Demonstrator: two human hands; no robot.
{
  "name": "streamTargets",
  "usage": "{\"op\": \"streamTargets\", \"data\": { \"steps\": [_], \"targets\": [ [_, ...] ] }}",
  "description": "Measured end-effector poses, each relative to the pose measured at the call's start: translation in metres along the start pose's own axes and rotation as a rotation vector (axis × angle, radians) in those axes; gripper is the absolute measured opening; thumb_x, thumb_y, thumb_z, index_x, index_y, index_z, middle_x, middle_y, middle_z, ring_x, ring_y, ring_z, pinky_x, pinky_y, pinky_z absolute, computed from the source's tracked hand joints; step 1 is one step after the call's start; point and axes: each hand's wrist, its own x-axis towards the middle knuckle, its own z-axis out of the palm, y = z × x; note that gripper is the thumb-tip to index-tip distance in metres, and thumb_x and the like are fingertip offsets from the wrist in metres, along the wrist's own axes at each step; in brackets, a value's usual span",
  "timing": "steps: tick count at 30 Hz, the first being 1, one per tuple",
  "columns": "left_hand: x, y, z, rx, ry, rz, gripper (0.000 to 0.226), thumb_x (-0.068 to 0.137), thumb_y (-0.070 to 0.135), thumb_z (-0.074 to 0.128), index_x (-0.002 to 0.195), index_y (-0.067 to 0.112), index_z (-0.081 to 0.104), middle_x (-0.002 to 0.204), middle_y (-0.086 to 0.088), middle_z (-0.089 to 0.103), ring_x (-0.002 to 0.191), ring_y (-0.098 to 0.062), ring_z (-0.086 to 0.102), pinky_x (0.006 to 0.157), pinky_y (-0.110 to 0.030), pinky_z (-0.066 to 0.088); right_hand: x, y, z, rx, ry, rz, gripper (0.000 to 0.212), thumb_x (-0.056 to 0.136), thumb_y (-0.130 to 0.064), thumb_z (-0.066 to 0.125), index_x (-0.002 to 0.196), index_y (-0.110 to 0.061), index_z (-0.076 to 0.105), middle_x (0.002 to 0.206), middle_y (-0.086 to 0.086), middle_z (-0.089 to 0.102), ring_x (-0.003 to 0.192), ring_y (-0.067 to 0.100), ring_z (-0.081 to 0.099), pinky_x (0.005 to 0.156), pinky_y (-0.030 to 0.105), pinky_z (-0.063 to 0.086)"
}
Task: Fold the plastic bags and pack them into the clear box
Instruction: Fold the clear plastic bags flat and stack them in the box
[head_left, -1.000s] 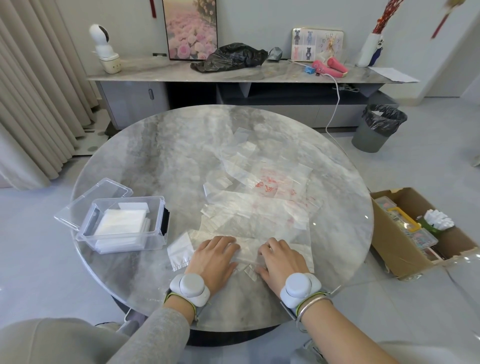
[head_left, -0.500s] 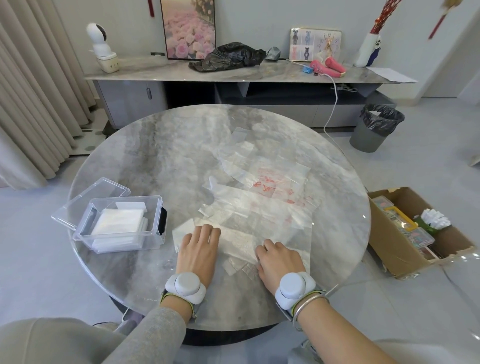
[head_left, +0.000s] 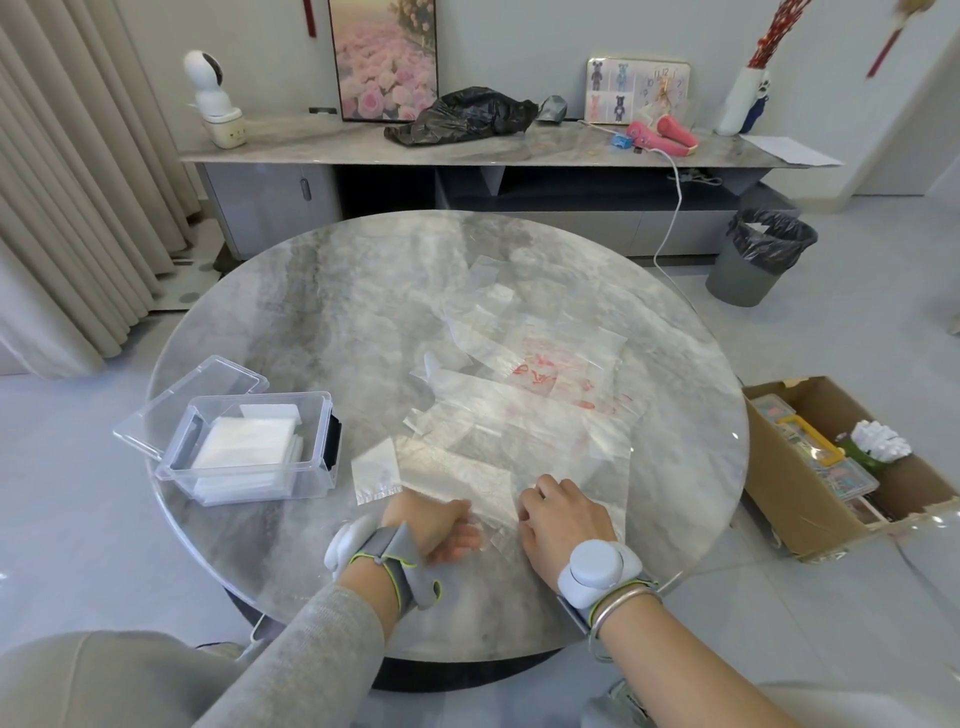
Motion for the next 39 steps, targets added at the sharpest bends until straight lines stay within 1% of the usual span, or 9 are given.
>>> {"op": "streamTargets", "data": {
  "steps": [5, 9, 13, 18, 24, 29, 32, 36, 39],
  "targets": [
    [0.005, 0.001, 0.001, -0.099, 0.136, 0.086, 0.018, 0.093, 0.012, 0.064, 0.088, -0.004, 0.058, 0.068, -0.013, 0.068, 0.042, -0.015, 0.064, 0.038, -0.021, 0.049, 0.001, 0.003, -0.003, 0.086, 0.041, 0.020, 0.026, 0.097, -0.023, 0.042, 0.122, -0.021, 0.048, 0.124, 0.000, 0.047, 0.106, 0.022, 0.052, 0.070, 0.030, 0.041],
    [0.011, -0.004, -0.003, -0.086, 0.198, 0.156, 0.022, 0.090, 0.014, 0.069, 0.075, 0.006, 0.055, 0.074, -0.012, 0.069, 0.044, -0.013, 0.065, 0.038, -0.019, 0.043, 0.000, 0.004, -0.008, 0.200, 0.019, 0.050, 0.036, 0.098, -0.028, 0.043, 0.133, -0.024, 0.044, 0.133, -0.002, 0.045, 0.111, 0.022, 0.055, 0.080, 0.030, 0.044],
    [0.019, -0.008, -0.005, 0.154, 0.312, 0.250, 0.019, 0.083, 0.020, 0.074, 0.074, 0.011, 0.060, 0.068, -0.005, 0.070, 0.063, -0.022, 0.070, 0.048, -0.024, 0.044, 0.001, 0.000, -0.006, 0.294, -0.023, 0.050, 0.032, 0.097, -0.030, 0.042, 0.128, -0.025, 0.050, 0.132, -0.004, 0.050, 0.112, 0.021, 0.056, 0.086, 0.031, 0.046],
    [0.023, -0.008, -0.011, 0.408, 0.471, 0.373, 0.002, 0.082, 0.020, 0.063, 0.081, 0.019, 0.064, 0.073, 0.005, 0.065, 0.073, -0.021, 0.062, 0.063, -0.027, 0.046, 0.002, -0.006, -0.005, 0.335, -0.068, 0.019, 0.026, 0.095, -0.034, 0.044, 0.116, -0.030, 0.058, 0.111, -0.008, 0.064, 0.101, 0.023, 0.060, 0.081, 0.030, 0.049],
    [0.029, -0.002, -0.015, 0.487, 0.552, 0.512, 0.022, 0.085, 0.013, 0.053, 0.099, 0.026, 0.063, 0.087, 0.006, 0.067, 0.091, -0.026, 0.064, 0.078, -0.035, 0.052, -0.005, -0.014, -0.003, 0.496, -0.245, -0.027, 0.022, 0.090, -0.036, 0.050, 0.107, -0.035, 0.064, 0.082, -0.018, 0.059, 0.086, 0.011, 0.061, 0.076, 0.025, 0.049],
    [0.032, -0.004, -0.008, 0.782, 0.487, 0.625, 0.035, 0.087, 0.009, 0.048, 0.118, 0.023, 0.055, 0.110, 0.002, 0.066, 0.099, -0.028, 0.062, 0.079, -0.034, 0.048, -0.012, -0.040, 0.005, 0.541, -0.361, -0.091, 0.031, 0.088, -0.043, 0.057, 0.117, -0.032, 0.062, 0.098, -0.010, 0.067, 0.100, 0.015, 0.062, 0.089, 0.025, 0.047],
    [0.031, -0.004, -0.005, 0.818, 0.442, 0.718, 0.040, 0.089, 0.007, 0.048, 0.126, 0.022, 0.048, 0.114, 0.005, 0.065, 0.102, -0.026, 0.061, 0.076, -0.034, 0.045, -0.014, -0.051, 0.011, 0.576, -0.353, -0.104, 0.032, 0.090, -0.039, 0.055, 0.120, -0.029, 0.061, 0.107, -0.006, 0.068, 0.104, 0.018, 0.061, 0.084, 0.022, 0.043],
    [0.030, 0.003, -0.011, 0.793, 0.425, 0.790, 0.043, 0.089, 0.008, 0.053, 0.130, 0.021, 0.048, 0.118, 0.004, 0.064, 0.109, -0.023, 0.058, 0.080, -0.034, 0.046, -0.012, -0.045, 0.002, 0.609, -0.284, -0.076, 0.035, 0.094, -0.027, 0.046, 0.127, -0.029, 0.057, 0.111, -0.003, 0.067, 0.105, 0.018, 0.061, 0.083, 0.020, 0.042],
    [0.026, 0.002, -0.017, 0.799, 0.537, 0.834, 0.044, 0.089, 0.009, 0.053, 0.132, 0.018, 0.048, 0.123, -0.002, 0.058, 0.113, -0.026, 0.052, 0.081, -0.037, 0.045, -0.002, -0.024, -0.005, 0.394, -0.122, -0.004, 0.037, 0.093, -0.021, 0.044, 0.128, -0.030, 0.052, 0.120, -0.003, 0.061, 0.111, 0.022, 0.057, 0.084, 0.027, 0.044]
  ]
}}
